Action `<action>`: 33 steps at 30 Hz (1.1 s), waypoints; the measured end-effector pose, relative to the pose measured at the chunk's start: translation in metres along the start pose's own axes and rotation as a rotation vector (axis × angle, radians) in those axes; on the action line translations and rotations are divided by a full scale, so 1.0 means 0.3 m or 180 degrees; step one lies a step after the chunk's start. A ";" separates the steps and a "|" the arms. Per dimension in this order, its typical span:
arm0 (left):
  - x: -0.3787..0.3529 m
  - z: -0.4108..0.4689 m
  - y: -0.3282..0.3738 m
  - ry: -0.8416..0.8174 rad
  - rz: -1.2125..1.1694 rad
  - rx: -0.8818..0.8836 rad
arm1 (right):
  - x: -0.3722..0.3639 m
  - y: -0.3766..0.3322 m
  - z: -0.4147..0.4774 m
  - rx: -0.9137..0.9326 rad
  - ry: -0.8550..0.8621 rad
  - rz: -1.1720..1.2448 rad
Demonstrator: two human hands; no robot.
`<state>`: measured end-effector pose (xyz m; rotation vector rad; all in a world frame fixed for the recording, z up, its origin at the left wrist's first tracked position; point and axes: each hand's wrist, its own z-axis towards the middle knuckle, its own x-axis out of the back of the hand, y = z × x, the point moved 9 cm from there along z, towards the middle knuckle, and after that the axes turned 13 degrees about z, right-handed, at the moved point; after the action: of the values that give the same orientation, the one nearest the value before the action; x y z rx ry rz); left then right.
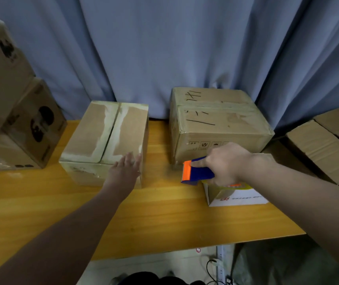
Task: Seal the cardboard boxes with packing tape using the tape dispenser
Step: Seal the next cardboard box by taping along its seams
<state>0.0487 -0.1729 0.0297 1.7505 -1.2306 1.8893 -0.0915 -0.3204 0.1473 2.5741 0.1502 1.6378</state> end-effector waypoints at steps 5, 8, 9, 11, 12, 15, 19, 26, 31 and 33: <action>0.013 -0.005 -0.013 0.0223 -0.0201 0.0060 | -0.087 -0.028 0.120 -0.0419 -0.0572 0.0637; 0.007 -0.009 -0.014 0.0215 -0.0247 0.0044 | -0.170 -0.053 0.187 -0.0538 -0.0808 0.0985; 0.000 -0.008 -0.016 0.0148 -0.0236 0.0027 | -0.205 -0.067 0.208 -0.0558 -0.0891 0.1052; -0.006 -0.007 -0.021 0.0055 -0.0237 0.0034 | -0.269 -0.092 0.251 -0.0653 -0.1029 0.1266; -0.006 -0.007 -0.022 0.0070 -0.0240 0.0046 | -0.291 -0.105 0.272 -0.0711 -0.1083 0.1430; -0.013 -0.008 -0.021 0.0076 -0.0274 0.0096 | -0.330 -0.152 0.329 -0.0801 -0.1250 0.1695; -0.025 -0.003 -0.018 0.0047 -0.0323 0.0090 | -0.408 -0.146 0.320 -0.0886 -0.1481 0.1479; -0.006 -0.015 -0.018 0.0108 -0.0274 0.0001 | -0.490 -0.021 0.214 -0.1635 0.0043 0.5067; -0.007 -0.008 -0.026 0.0523 -0.0262 -0.0241 | -0.664 -0.031 0.311 -0.1775 0.0499 0.6254; 0.002 -0.014 -0.026 0.0805 -0.0319 -0.0311 | -0.702 -0.033 0.356 -0.1630 0.0485 0.6431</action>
<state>0.0514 -0.1653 0.0337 1.4440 -1.1006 1.8898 -0.0839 -0.3399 -0.0882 1.5853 -2.9776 1.3898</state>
